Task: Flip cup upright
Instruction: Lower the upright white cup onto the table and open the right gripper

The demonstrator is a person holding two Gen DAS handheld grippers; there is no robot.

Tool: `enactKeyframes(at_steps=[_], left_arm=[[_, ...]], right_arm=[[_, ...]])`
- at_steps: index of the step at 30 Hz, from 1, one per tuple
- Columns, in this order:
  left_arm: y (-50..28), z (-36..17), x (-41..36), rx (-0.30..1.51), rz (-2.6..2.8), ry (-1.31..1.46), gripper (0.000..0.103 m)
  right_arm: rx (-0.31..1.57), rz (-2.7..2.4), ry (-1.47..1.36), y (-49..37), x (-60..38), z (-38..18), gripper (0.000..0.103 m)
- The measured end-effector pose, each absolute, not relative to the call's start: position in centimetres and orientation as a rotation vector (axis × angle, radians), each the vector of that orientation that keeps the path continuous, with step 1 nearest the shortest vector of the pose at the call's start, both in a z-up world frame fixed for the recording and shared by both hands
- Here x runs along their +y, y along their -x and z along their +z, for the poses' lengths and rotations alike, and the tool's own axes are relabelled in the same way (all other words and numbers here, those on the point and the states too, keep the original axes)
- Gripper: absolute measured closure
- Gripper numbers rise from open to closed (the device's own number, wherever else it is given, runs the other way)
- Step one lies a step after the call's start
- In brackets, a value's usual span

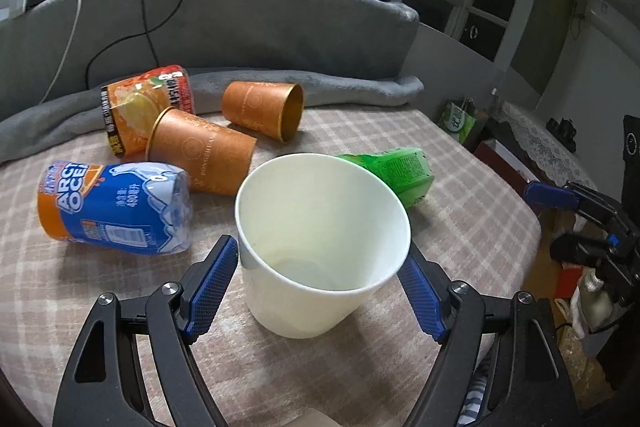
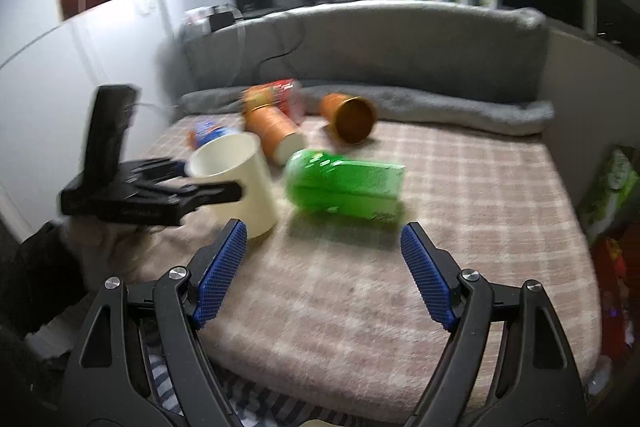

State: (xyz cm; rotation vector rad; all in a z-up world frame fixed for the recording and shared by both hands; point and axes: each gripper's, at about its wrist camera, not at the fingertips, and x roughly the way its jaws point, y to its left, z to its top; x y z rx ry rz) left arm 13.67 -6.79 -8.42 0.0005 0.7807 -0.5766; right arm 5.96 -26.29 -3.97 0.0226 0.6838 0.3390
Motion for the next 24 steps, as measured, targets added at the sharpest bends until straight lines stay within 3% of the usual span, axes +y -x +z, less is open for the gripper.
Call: enactKeyframes(at_steps=[7,9,24], left_arm=[[-12.7,-8.0,-6.5,0.763,-0.565,-0.046,0.023],[-12.3,-7.9,-6.4,0.76,-0.566,-0.053,0.023],[-10.0,-6.5,-3.4,0.716,-0.5,-0.009,0.023]], right_arm=[[0.641,0.171,-0.033,-6.9,-26.2,-2.9,0.02],[0.631,0.15,-0.037,-7.1,-26.3,-2.6,0.015],[0.585,0.102,-0.096,-6.8,-27.0,-1.8,0.015]])
